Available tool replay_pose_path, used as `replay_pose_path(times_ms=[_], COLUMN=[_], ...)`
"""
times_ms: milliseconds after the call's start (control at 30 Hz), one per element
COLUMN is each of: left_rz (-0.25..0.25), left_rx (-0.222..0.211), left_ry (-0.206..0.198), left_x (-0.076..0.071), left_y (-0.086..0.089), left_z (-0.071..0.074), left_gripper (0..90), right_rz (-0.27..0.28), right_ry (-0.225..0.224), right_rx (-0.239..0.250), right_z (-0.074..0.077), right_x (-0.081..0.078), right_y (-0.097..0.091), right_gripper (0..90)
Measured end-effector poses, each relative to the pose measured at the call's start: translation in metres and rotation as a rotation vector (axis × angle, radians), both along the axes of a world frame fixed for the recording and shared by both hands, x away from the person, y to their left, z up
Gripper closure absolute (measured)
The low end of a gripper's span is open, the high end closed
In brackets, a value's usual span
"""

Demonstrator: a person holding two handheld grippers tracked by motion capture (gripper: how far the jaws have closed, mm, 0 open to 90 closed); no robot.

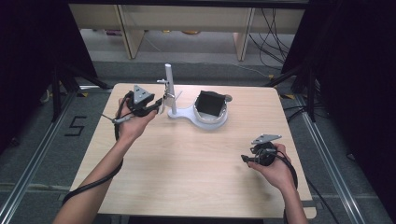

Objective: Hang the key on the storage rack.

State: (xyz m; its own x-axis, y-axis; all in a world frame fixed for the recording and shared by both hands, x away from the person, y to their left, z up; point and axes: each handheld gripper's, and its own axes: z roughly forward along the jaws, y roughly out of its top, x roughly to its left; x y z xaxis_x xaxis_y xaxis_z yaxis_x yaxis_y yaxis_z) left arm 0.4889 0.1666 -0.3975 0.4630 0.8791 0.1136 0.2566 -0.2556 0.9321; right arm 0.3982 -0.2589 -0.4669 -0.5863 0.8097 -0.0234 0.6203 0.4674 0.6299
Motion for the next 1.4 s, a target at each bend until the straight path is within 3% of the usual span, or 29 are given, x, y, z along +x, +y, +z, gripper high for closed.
replay_pose_path(times_ms=[100, 133, 200, 400, 533, 833, 1200, 1267, 1333, 1400], left_rz=[0.006, 0.007, 0.009, 0.023, 0.037, 0.063, 0.073, 0.077, 0.075, 0.077], left_rx=[0.002, -0.001, -0.004, -0.011, -0.01, -0.029, -0.057, -0.062, -0.069, -0.064], left_ry=[0.01, 0.013, 0.021, 0.029, 0.037, 0.047, 0.042, 0.044, 0.051, 0.06], left_x=[-0.007, -0.009, -0.014, -0.027, -0.037, -0.056, -0.084, -0.088, -0.091, -0.094], left_y=[0.008, 0.011, 0.017, 0.032, 0.041, 0.057, 0.072, 0.074, 0.075, 0.076], left_z=[-0.004, -0.006, -0.009, -0.018, -0.025, -0.041, -0.075, -0.083, -0.091, -0.099], left_gripper=[61.2, 61.1, 60.8, 59.9, 59.5, 57.2, 54.7, 54.1, 53.4, 52.7], right_rz=[-0.007, 0.005, 0.002, 0.006, 0.005, 0.014, 0.007, 0.017, -0.013, -0.011], right_ry=[-0.012, 0.009, 0.007, -0.024, -0.001, -0.013, 0.011, -0.013, 0.037, 0.038], right_rx=[0.009, -0.007, -0.005, -0.003, -0.004, -0.011, -0.008, -0.013, 0.005, 0.003], right_z=[-0.002, 0.0, 0.0, -0.003, -0.001, -0.002, -0.003, -0.005, -0.004, -0.005], right_x=[0.0, 0.0, 0.0, 0.001, 0.0, 0.001, 0.0, 0.001, -0.001, -0.001], right_y=[0.001, 0.0, 0.001, 0.001, 0.002, 0.001, 0.001, 0.001, 0.003, 0.004], right_gripper=[49.0, 49.0, 49.0, 49.0, 49.0, 49.0, 49.0, 49.0, 49.0, 49.0])
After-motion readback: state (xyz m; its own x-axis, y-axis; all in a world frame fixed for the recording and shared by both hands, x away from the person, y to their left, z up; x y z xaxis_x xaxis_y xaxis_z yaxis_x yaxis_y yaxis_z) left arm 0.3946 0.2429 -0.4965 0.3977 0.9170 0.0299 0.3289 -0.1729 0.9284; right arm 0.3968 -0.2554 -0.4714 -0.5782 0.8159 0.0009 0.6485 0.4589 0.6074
